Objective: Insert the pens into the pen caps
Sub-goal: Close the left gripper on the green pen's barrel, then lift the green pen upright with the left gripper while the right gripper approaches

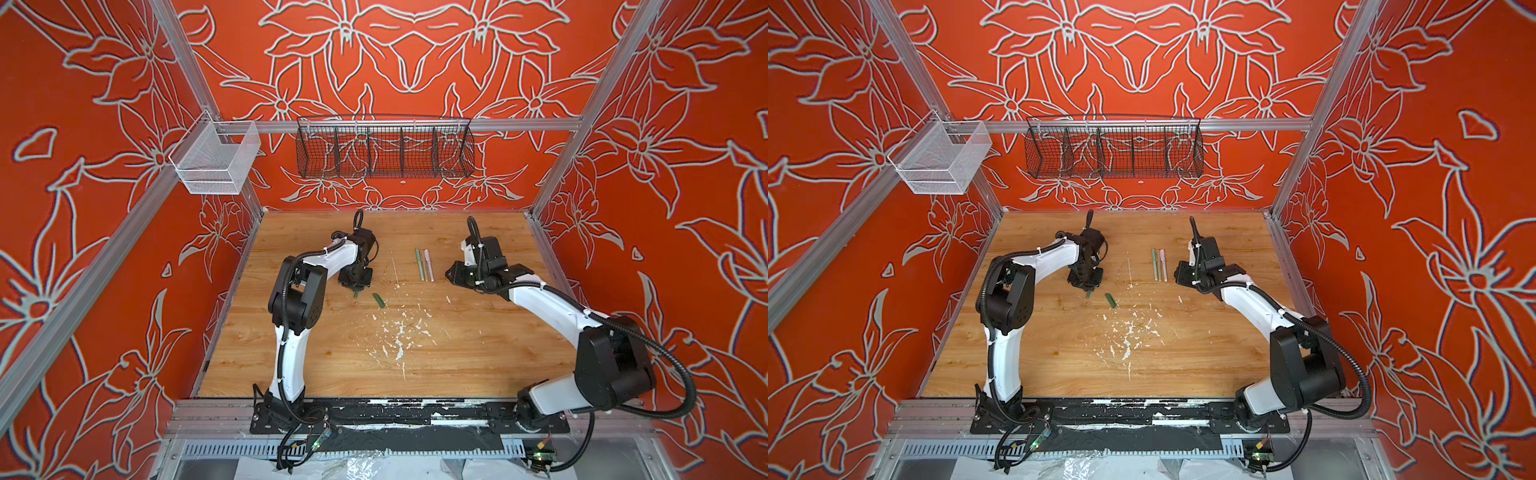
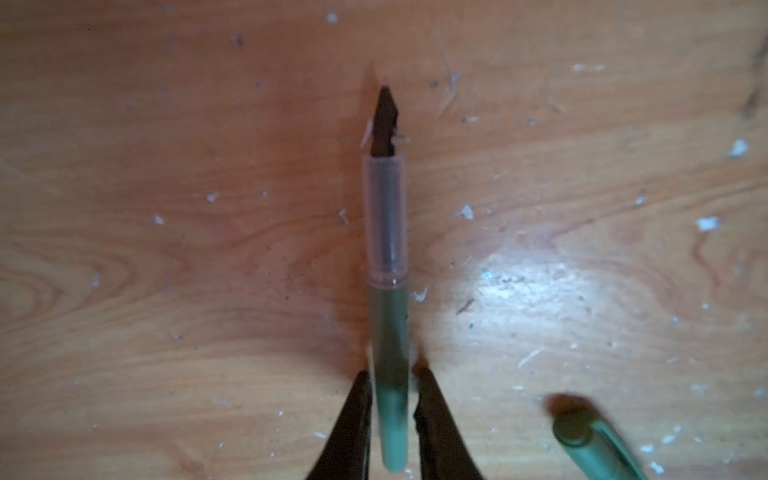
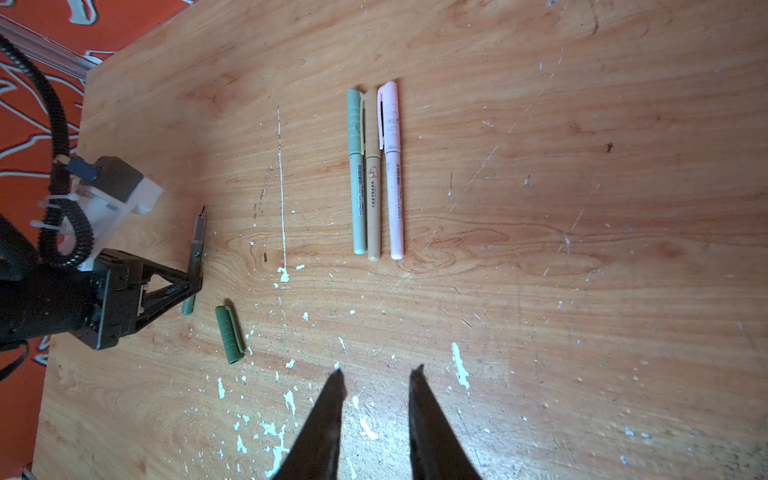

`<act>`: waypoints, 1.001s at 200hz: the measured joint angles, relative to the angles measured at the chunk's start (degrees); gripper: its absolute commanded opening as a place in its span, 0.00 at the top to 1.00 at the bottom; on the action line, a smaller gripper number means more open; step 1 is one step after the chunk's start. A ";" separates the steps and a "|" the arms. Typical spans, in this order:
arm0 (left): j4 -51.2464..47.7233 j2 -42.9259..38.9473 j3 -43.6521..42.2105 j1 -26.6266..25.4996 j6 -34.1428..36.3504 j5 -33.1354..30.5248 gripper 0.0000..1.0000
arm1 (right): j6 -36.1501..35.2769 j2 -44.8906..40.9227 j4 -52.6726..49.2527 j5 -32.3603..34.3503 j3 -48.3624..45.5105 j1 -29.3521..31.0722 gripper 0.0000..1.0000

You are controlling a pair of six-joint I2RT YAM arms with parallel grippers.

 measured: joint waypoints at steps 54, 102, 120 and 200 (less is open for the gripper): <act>1.38 0.00 -0.11 -1.81 0.39 -2.32 0.88 | 0.09 -0.28 0.26 -0.66 -0.09 0.00 0.71; 3.74 -1.07 -1.64 -3.65 1.25 -4.79 0.92 | 0.74 -1.88 0.59 -1.20 -0.11 0.22 0.72; 5.11 -2.45 -3.41 -3.76 1.22 -4.68 0.93 | 1.84 -2.69 2.16 -1.36 -0.76 0.96 0.73; 17.33 -20.48 -14.23 -9.44 3.26 -1.20 0.94 | 10.84 -4.11 24.33 -3.69 -10.36 9.09 0.59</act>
